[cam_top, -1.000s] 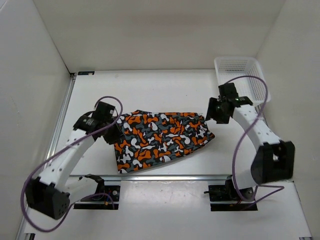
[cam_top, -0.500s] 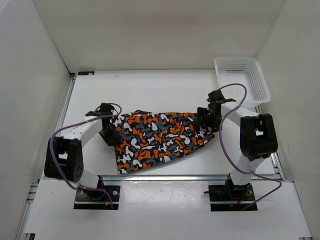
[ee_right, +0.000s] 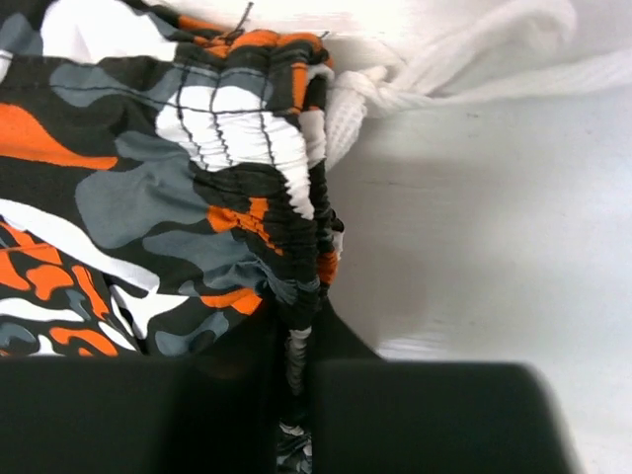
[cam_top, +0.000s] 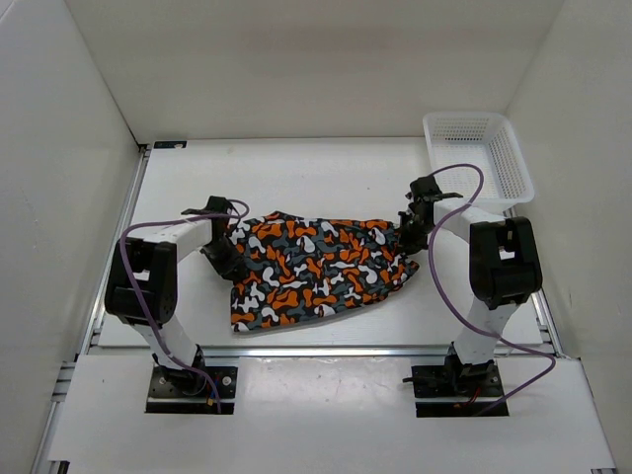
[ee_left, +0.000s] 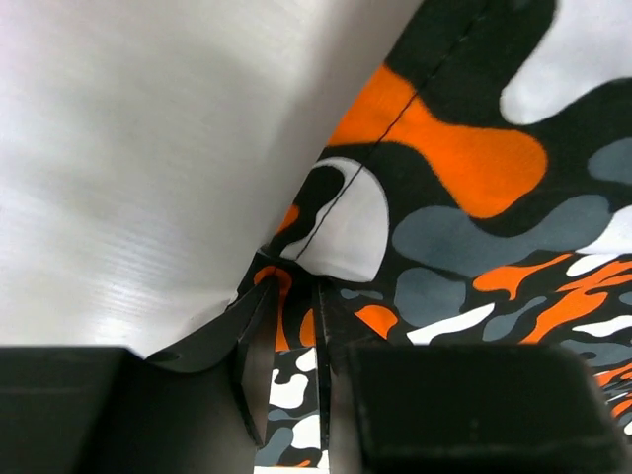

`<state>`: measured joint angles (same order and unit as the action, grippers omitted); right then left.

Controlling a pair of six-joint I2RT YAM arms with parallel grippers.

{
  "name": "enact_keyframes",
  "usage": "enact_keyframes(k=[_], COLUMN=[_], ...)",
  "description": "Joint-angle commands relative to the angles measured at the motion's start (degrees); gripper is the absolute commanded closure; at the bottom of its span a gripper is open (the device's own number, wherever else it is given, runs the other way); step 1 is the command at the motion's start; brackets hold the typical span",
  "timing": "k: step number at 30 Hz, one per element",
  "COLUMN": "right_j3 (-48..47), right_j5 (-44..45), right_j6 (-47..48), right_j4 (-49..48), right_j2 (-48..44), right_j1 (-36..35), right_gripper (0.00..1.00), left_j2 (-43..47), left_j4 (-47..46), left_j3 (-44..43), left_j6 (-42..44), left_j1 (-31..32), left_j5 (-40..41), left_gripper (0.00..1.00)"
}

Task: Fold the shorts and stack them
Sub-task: Fold the shorts

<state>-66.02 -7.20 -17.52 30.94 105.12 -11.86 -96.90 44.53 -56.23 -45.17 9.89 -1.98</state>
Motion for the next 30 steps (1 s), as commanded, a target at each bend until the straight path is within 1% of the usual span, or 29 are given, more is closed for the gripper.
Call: enact_keyframes(k=[1, 3, 4, 5, 9, 10, 13, 14, 17, 19, 21, 22, 23, 25, 26, 29, 30], right_j3=[0.1, 0.1, -0.9, -1.9, -8.4, -11.7, -17.1, -21.0, -27.7, -30.6, -33.3, -36.1, -37.5, -40.1, -43.2, -48.1, -51.2], right_j5=[0.1, 2.9, 6.3, 7.6, 12.1, 12.9, 16.1, 16.8, 18.0, 18.7, 18.7, 19.4, 20.0, 21.1, 21.1, 21.9, 21.9], right_j6=[-0.2, -1.0, -1.7, -1.7, -1.7, -1.2, -1.2, -1.2, -2.5, -3.9, -6.1, -6.8, -7.6, -9.8, -10.5, -13.2, -13.8], right_j4=[0.3, 1.4, 3.0, 3.9, 9.7, 11.0, 15.9, 18.6, 22.4, 23.8, 25.1, 25.1, 26.0, 26.6, 26.6, 27.8, 27.8], right_j2=[1.1, -1.5, -2.5, -4.4, -7.1, -7.9, -7.9, -7.9, -6.8, -5.2, -3.8, -2.0, -0.8, 2.8, 4.1, 9.5, 10.8], right_j1=[-0.1, -0.1, -0.1, -0.1, -0.9, -0.9, -4.0, -4.9, -9.9, -12.4, -16.7, -18.2, -21.2, -24.3, -27.0, -31.7, -32.8], right_gripper=[1.0, 1.0, 1.0, 1.0, 1.0, 1.0, 1.0, 1.0, 1.0, 1.0, 1.0, 1.0, 1.0, 1.0, 1.0, 1.0, 1.0], left_j2=[-0.9, -1.4, -1.4, -2.0, -3.3, -3.9, -5.0, -5.1, -5.1, -5.1, -5.1, -5.1, -5.1, -5.1, -5.1, -4.5, -4.5], left_j4=[-3.3, -3.3, -3.3, -3.3, -3.3, -3.3, -3.3, -3.3, -3.3, -3.3, -3.3, -3.3, -3.3, -3.3, -3.3, -3.3, -3.3], left_j3=[-1.5, -2.9, -2.9, -4.2, -6.4, -7.2, -8.6, -8.6, -9.2, -9.2, -9.2, -9.2, -9.2, -9.2, -9.2, -9.2, -9.2], left_j6=[1.4, 2.0, 2.0, 2.0, 2.0, 2.0, 2.5, 2.5, 3.2, 3.8, 3.8, 4.4, 4.4, 4.4, 4.4, 4.9, 4.9], left_j1=[1.2, 2.0, 2.0, 3.4, 5.1, 5.1, 5.6, 5.6, 5.6, 5.6, 5.6, 5.6, 5.6, 5.6, 5.6, 5.6, 5.6], left_j5=[0.3, -0.3, -0.3, -0.3, -0.8, -0.8, -0.8, -0.8, -0.8, -0.8, -0.8, -0.8, -0.8, -0.8, -0.8, -0.8, -0.8], left_gripper=[0.7, 0.71, 0.71, 0.72, 0.73, 0.75, 0.75, 0.75, 0.75, 0.75, 0.75, 0.75, 0.75, 0.75, 0.75, 0.75, 0.75])
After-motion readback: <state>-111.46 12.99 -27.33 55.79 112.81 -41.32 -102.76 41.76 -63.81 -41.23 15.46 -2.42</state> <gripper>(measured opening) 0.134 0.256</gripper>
